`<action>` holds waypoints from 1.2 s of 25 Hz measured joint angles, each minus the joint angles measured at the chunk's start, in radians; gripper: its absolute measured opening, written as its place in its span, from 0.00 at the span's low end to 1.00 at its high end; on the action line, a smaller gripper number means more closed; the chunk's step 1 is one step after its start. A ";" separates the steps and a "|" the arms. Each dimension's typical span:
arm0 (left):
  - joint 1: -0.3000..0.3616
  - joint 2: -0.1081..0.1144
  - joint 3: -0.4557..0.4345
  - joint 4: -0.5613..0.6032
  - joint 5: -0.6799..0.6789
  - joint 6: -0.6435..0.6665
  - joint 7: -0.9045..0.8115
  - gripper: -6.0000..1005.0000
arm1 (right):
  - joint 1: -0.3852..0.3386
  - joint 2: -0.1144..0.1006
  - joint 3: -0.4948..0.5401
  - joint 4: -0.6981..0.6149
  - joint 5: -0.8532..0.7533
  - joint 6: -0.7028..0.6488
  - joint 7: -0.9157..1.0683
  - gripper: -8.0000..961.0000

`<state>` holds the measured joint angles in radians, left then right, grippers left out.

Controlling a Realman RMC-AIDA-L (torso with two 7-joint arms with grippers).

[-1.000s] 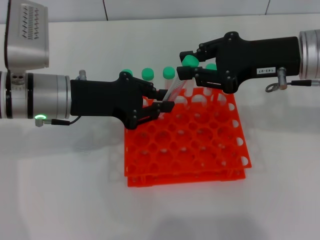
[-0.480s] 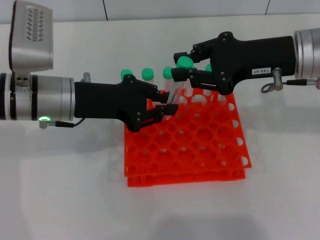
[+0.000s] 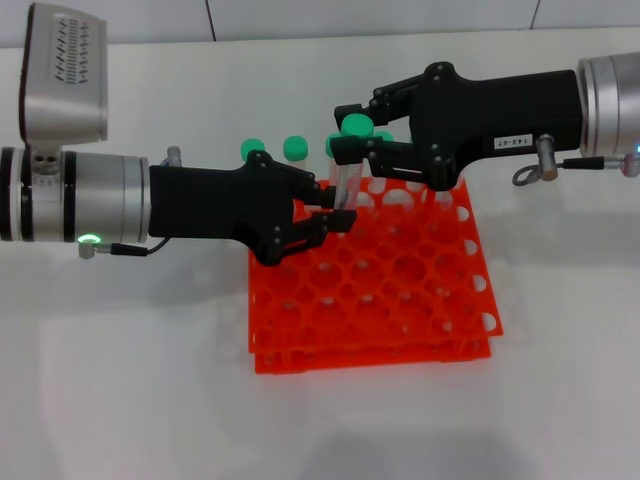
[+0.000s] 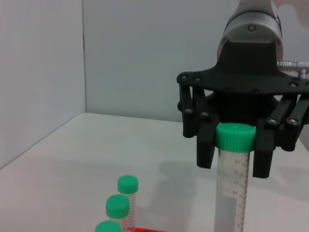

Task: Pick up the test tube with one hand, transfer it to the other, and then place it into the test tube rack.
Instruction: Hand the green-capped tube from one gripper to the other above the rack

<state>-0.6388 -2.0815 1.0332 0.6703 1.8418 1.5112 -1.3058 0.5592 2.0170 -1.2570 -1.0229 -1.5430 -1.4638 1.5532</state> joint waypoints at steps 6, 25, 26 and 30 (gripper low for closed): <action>0.002 0.000 0.000 0.000 0.000 -0.003 -0.004 0.22 | 0.001 0.000 -0.005 -0.001 0.002 0.001 0.000 0.28; 0.004 0.000 0.027 0.013 -0.004 0.016 -0.061 0.43 | 0.001 0.000 -0.005 0.000 0.003 0.000 -0.001 0.28; 0.004 0.000 0.026 0.016 -0.004 0.016 -0.064 0.48 | 0.001 0.000 -0.006 0.000 0.003 0.000 -0.001 0.28; 0.008 0.000 0.027 0.038 -0.005 0.017 -0.095 0.65 | 0.001 -0.001 -0.005 0.000 0.003 0.001 -0.001 0.28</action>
<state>-0.6310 -2.0811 1.0606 0.7082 1.8372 1.5281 -1.4009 0.5597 2.0164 -1.2623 -1.0232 -1.5402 -1.4631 1.5523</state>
